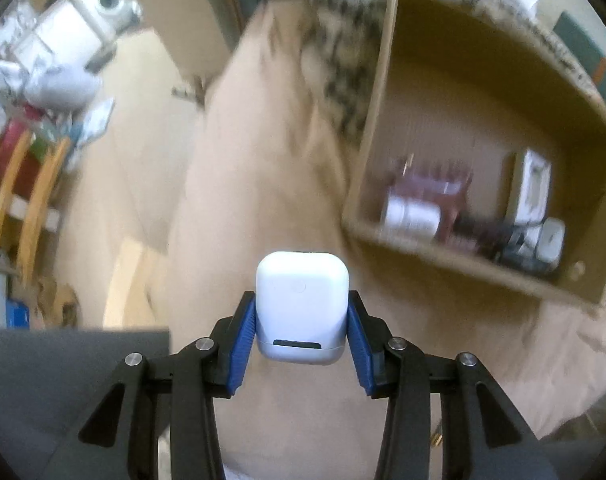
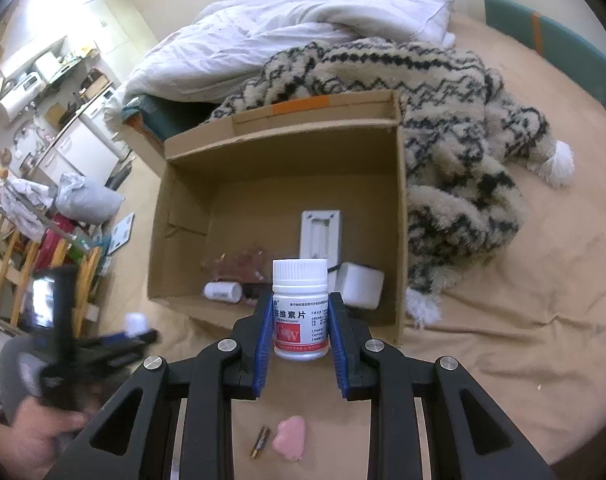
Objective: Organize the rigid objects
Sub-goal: 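Carry the earbud case and pill bottle into the box and open both tools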
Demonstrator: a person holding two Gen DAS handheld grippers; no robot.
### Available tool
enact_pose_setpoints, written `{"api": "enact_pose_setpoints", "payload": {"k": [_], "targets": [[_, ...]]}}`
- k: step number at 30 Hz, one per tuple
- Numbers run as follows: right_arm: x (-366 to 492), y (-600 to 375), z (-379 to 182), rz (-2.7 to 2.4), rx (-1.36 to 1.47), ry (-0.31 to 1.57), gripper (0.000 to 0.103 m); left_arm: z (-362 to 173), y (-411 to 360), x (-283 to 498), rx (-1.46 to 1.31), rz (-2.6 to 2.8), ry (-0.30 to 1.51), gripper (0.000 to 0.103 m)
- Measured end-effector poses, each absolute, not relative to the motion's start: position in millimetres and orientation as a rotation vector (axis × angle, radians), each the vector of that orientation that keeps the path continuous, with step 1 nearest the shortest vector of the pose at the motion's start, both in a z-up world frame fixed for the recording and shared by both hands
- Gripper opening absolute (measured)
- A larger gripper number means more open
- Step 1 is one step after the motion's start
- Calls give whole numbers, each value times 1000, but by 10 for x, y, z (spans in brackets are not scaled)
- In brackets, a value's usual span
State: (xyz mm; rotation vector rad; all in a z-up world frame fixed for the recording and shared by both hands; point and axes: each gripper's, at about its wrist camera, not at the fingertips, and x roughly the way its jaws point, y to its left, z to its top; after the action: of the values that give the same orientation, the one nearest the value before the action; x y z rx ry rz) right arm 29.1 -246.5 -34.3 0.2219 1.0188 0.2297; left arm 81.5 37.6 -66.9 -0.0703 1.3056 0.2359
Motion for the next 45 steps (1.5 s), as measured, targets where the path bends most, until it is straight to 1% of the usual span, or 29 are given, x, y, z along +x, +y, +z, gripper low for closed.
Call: {"api": "enact_pose_setpoints", "payload": {"k": [5,8,11,18,29,37,38,39,40,41,42,43,45], "targets": [[366,-2507,-406,215,244,1009,28,-219,343,918,-35,197,1164,40],[437,-2518,-498,208,252,1014,28,-106,192,1065,-1,181,1116,40],[537,-2521,-587,207,278,1030,28,-184,105,1124,38,169,1086,40],[767,-2474,-790,215,306,1065,28,-391,-198,1401,104,137,1079,40],[912,-2381,-870,263,312,1080,28,-585,-595,1690,218,68,988,40],[1000,-2363,-975,242,326,1109,28,-690,-663,1773,218,30,1028,40],[1004,-2370,-979,240,335,1110,28,-706,-678,1770,224,21,1036,42],[1010,-2379,-982,236,345,1111,30,-720,-702,1764,241,14,1045,45],[1011,-2394,-981,232,353,1112,42,-731,-722,1757,255,10,1050,56],[1016,-2414,-979,226,367,1109,56,-731,-726,1744,256,9,1051,64],[1007,-2448,-960,222,392,1091,80,-725,-718,1734,247,7,1048,65],[987,-2484,-931,223,418,1071,84,-717,-707,1727,234,4,1047,65],[979,-2533,-888,226,449,1051,85,-713,-681,1726,208,-4,1059,66]]}}
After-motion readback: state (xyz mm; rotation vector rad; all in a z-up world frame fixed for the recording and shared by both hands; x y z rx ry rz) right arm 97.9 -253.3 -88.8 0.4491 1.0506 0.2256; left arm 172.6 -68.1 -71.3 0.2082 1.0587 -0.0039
